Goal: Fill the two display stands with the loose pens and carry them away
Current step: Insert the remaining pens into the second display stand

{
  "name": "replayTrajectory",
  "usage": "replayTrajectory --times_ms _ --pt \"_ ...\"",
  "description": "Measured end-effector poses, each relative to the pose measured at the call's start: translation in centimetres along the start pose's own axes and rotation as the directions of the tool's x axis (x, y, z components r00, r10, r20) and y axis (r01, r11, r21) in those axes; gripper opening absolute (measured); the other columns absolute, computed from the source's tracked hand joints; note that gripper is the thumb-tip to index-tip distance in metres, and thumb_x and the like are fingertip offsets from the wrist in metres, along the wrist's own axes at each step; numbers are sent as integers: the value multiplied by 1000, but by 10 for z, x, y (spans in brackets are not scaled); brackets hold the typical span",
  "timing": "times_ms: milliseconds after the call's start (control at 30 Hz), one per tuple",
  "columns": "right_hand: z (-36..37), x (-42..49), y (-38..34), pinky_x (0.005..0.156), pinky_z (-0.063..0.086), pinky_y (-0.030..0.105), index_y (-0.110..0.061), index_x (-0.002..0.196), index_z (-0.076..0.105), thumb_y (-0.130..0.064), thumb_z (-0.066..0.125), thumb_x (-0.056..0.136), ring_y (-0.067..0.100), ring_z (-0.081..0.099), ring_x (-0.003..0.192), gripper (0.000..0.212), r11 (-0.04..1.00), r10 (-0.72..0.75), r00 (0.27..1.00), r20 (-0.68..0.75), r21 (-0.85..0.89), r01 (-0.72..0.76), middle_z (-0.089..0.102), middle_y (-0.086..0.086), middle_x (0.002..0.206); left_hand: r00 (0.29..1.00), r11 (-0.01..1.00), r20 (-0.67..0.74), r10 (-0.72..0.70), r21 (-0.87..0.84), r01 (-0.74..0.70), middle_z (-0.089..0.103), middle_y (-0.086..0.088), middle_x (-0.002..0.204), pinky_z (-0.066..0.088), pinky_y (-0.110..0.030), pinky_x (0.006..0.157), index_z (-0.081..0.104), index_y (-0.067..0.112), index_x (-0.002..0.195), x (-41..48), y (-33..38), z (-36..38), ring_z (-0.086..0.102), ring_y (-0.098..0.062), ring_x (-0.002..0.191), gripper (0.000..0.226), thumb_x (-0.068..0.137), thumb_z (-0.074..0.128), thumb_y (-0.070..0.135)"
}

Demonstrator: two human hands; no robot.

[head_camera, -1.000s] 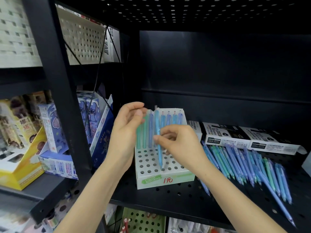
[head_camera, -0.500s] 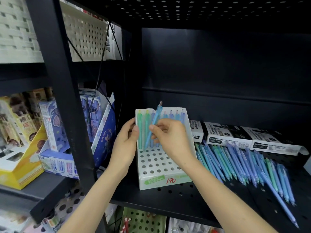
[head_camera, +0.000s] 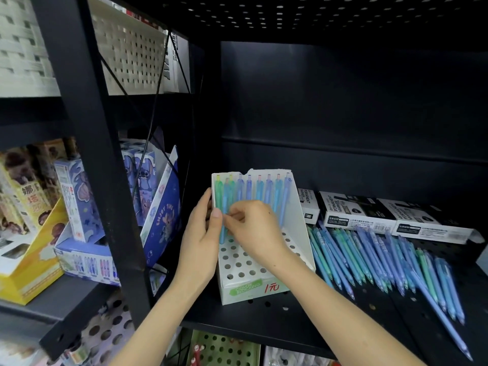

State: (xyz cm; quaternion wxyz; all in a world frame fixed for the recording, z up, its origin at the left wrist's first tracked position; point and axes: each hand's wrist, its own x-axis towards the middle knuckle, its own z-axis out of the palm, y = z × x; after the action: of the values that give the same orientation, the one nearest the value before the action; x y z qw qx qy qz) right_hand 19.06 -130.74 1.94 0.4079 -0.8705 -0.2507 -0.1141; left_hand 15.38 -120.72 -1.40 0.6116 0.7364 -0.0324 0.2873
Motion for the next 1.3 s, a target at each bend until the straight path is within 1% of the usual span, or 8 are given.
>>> replayTrajectory --times_ms 167,333,467,600,833,1100,1233,1300 --pt "3 -4 0 58 43 21 -6 72 65 -23 59 90 21 60 64 25 1000 -9 1000 15 18 8 66 10 69 999 994 -21 39 99 -37 43 12 142 34 -37 110 32 30 144 -2 -4 1 39 -2 130 44 100 33 31" --pt "-19 -19 0 75 45 9 -15 109 67 -26 62 88 0 56 76 24 999 16 999 -48 42 -14 68 -4 94 990 960 -96 105 270 -76 45 11 137 35 -36 106 37 27 141 -6 2 3 40 -6 127 41 100 35 33" --pt "-65 -48 21 66 43 3 -22 103 70 -25 62 87 -11 54 72 18 998 45 971 -234 -37 -55 63 -18 82 932 860 -209 294 483 -163 46 3 127 28 -28 100 44 15 132 -19 19 8 38 -11 119 42 94 37 31" --pt "-117 -82 71 58 39 11 -21 92 72 -28 64 85 -3 56 67 13 943 139 889 -436 -215 -253 61 -17 71 913 820 -93 398 482 -309 53 0 115 26 -17 91 53 11 120 -29 36 30 44 -9 108 37 93 35 30" --pt "-178 -135 147 60 37 28 -13 109 67 -46 64 81 25 63 88 43 715 369 785 -497 -388 -582 68 5 99 938 918 249 240 256 -303 49 25 108 34 -1 84 54 28 116 -39 51 101 46 11 104 24 97 39 29" --pt "-181 -155 151 56 34 19 -20 113 62 -55 62 79 8 49 72 49 723 406 854 -325 -458 -517 48 -8 89 818 863 566 -102 459 -210 58 -3 111 44 -27 84 46 17 131 -17 43 188 57 -17 100 37 97 42 31" --pt "-185 -149 152 66 48 27 -15 90 68 -38 61 85 16 60 76 24 716 412 856 -312 -471 -516 64 -1 82 769 829 591 -244 538 -151 55 0 85 46 -30 68 40 15 135 -10 34 215 56 -20 85 48 94 50 37" --pt "-186 -144 155 66 50 31 -8 83 70 -30 60 85 22 64 76 24 727 427 851 -305 -444 -524 70 8 79 764 843 586 -272 528 -104 57 0 105 46 -28 75 40 15 135 -9 33 223 56 -18 92 53 89 58 37"
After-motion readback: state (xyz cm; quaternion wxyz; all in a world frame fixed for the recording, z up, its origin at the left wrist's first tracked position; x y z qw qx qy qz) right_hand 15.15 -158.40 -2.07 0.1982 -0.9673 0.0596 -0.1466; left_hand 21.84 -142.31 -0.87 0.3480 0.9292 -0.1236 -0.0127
